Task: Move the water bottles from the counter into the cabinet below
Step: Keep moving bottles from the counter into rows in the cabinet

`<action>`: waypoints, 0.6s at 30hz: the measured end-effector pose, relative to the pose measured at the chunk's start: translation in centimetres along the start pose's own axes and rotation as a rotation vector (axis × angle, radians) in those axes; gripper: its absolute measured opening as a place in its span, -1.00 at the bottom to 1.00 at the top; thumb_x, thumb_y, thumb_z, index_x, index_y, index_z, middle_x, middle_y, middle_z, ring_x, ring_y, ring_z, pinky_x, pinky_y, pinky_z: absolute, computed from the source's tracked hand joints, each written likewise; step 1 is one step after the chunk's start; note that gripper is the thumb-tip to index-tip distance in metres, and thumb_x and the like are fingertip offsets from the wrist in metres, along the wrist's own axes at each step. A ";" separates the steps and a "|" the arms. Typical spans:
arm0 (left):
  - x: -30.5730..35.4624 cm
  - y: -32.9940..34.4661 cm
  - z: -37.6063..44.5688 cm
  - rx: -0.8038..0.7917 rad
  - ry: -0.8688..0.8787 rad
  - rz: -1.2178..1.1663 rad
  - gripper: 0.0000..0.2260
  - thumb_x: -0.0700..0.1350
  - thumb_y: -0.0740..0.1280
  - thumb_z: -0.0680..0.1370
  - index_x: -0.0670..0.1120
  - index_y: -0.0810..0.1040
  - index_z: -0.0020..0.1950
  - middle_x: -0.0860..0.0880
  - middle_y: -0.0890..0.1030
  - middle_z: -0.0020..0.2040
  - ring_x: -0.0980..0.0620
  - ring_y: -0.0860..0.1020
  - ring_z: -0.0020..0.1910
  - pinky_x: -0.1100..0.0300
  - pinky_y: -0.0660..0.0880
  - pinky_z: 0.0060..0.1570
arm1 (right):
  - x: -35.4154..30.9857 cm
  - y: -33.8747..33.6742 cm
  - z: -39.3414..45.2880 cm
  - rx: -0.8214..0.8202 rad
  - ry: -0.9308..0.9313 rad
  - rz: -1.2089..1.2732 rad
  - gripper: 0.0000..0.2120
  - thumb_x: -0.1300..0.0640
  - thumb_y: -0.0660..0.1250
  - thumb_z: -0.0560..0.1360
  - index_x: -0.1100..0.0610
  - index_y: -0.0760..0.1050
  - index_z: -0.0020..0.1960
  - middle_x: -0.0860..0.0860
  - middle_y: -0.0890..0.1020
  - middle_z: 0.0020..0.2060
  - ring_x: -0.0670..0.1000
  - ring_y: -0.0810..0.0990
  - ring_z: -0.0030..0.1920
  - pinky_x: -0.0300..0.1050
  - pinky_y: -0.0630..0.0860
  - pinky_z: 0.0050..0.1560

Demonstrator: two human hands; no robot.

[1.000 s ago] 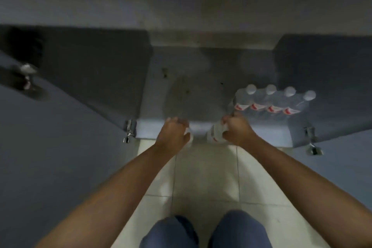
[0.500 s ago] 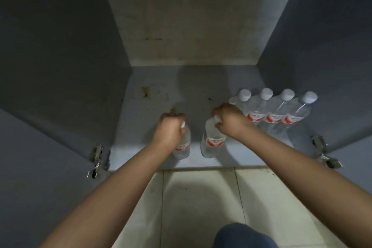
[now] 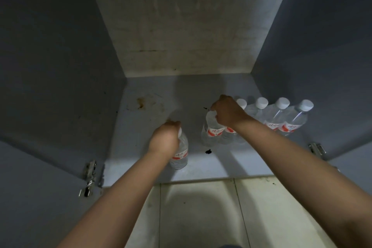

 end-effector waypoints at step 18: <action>4.1 -2.1 5.1 -0.066 0.096 0.054 -0.68 -0.25 0.21 0.58 -0.27 0.33 0.33 -0.26 0.43 0.31 -0.21 0.46 0.29 0.05 0.40 0.25 | 1.0 1.6 0.7 0.069 -0.021 0.045 -0.57 0.27 0.13 0.59 0.24 0.17 0.45 0.22 0.37 0.38 0.16 0.38 0.36 -0.07 0.29 0.36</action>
Point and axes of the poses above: each hand's wrist, its own z-axis towards the middle knuckle, its own y-axis out of the palm, x = y × z, the point moved 10 cm from there along z, towards the middle knuckle
